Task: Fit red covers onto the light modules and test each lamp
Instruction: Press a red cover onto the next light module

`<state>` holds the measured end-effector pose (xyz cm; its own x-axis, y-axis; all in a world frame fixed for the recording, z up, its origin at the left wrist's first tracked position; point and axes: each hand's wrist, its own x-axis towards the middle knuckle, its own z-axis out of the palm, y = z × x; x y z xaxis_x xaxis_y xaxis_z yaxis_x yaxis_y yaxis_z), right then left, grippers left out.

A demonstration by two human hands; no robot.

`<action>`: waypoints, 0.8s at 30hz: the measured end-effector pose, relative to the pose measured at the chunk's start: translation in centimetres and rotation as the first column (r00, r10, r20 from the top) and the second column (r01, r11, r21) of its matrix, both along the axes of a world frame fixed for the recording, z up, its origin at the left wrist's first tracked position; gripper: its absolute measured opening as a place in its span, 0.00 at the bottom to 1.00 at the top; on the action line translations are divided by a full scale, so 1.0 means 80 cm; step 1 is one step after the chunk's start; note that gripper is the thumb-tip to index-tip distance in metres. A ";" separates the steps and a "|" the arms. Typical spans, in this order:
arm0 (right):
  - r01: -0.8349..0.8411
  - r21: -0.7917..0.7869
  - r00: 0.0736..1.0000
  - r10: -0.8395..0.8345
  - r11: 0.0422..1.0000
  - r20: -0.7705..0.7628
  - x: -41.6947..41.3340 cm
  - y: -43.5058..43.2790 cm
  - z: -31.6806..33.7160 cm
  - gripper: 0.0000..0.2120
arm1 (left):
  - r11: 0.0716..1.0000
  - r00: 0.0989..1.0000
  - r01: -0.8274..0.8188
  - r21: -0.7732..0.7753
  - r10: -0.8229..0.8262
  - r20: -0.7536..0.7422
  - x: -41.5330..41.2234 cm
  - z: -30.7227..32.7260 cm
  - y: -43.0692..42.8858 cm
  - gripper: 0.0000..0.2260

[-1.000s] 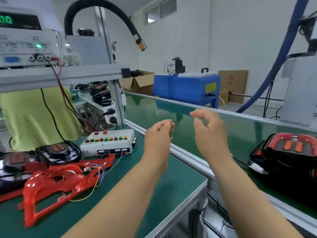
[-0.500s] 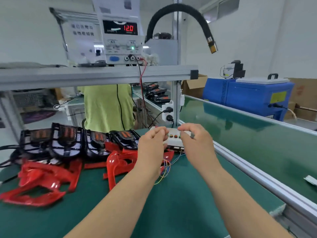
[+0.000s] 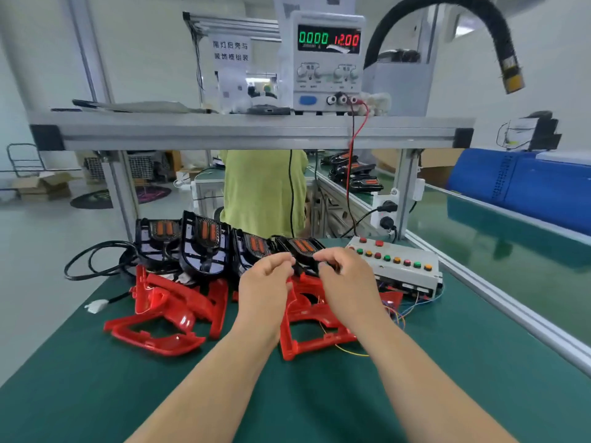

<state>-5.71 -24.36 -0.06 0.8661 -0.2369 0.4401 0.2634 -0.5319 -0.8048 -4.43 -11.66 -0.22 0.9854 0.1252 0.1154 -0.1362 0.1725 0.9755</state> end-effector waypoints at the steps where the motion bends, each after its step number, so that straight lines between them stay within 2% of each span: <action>1: -0.008 0.005 1.000 0.008 1.000 -0.011 0.005 0.005 -0.002 0.11 | 1.000 1.000 -0.013 -0.006 0.013 -0.010 0.005 -0.003 0.007 0.12; 7: -0.020 0.025 0.997 0.022 0.999 -0.079 0.032 0.020 -0.015 0.16 | 0.998 0.996 -0.069 -0.005 0.069 -0.054 0.038 -0.023 0.025 0.09; 12: 0.026 0.027 0.994 -0.023 0.999 -0.105 0.041 0.010 -0.034 0.17 | 0.996 0.992 -0.059 0.061 0.065 -0.108 0.069 -0.035 0.018 0.07; 17: 0.009 -0.038 0.991 -0.014 0.999 -0.130 0.042 -0.002 -0.043 0.16 | 0.972 0.994 -0.037 0.230 0.060 -0.092 0.095 -0.035 0.002 0.05; 20: -0.005 -0.055 0.993 -0.001 0.998 -0.115 0.042 -0.007 -0.044 0.15 | 0.932 0.999 -0.035 0.361 0.044 -0.018 0.109 -0.031 -0.007 0.09; 22: -0.011 -0.050 0.993 0.005 0.999 -0.121 0.044 -0.007 -0.044 0.16 | 0.865 0.999 -0.026 0.501 0.002 0.049 0.120 -0.029 -0.011 0.11; 24: -0.016 -0.055 0.992 0.009 0.998 -0.127 0.045 -0.006 -0.046 0.16 | 0.760 0.994 -0.008 0.650 -0.062 0.085 0.129 -0.026 -0.016 0.12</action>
